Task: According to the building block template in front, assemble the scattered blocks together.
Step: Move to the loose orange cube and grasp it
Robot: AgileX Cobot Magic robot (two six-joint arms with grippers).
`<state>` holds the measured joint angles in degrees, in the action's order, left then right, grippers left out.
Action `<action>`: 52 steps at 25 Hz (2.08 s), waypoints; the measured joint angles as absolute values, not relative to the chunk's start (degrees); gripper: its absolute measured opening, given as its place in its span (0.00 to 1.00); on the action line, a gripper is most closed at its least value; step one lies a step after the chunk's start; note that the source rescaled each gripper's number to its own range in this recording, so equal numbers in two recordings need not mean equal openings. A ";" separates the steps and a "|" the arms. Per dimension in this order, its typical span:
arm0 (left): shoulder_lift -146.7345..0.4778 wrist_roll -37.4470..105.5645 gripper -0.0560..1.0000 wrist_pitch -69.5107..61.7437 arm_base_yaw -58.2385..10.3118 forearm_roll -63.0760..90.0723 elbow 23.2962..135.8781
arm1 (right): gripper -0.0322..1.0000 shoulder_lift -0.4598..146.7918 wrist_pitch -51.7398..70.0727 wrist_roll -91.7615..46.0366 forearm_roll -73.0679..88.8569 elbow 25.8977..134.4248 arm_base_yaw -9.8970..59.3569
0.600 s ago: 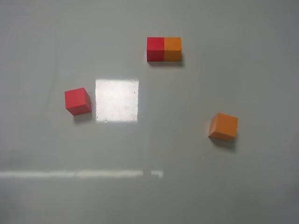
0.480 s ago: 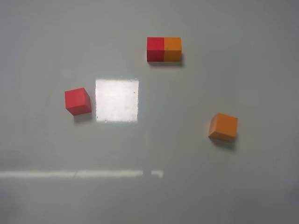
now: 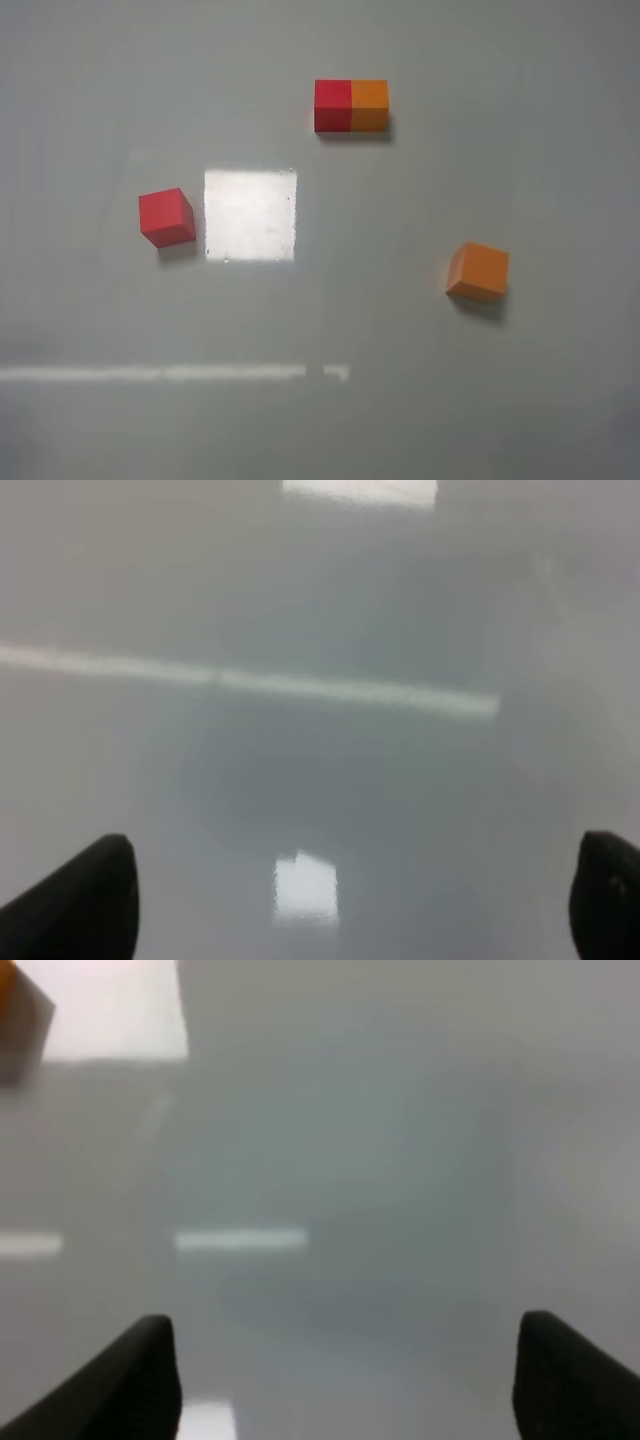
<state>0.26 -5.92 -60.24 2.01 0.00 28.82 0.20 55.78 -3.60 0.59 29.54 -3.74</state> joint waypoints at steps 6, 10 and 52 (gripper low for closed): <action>0.26 -5.92 0.81 -60.24 2.01 0.00 28.82 | 0.68 16.26 57.78 -25.30 9.94 37.37 -3.74; 0.26 -5.92 0.80 -60.24 2.01 0.00 28.82 | 0.88 26.20 55.24 -36.23 11.70 43.69 -1.49; 0.26 -5.86 0.60 -60.25 2.01 0.00 28.82 | 0.11 70.29 41.77 -44.91 -8.06 58.93 27.93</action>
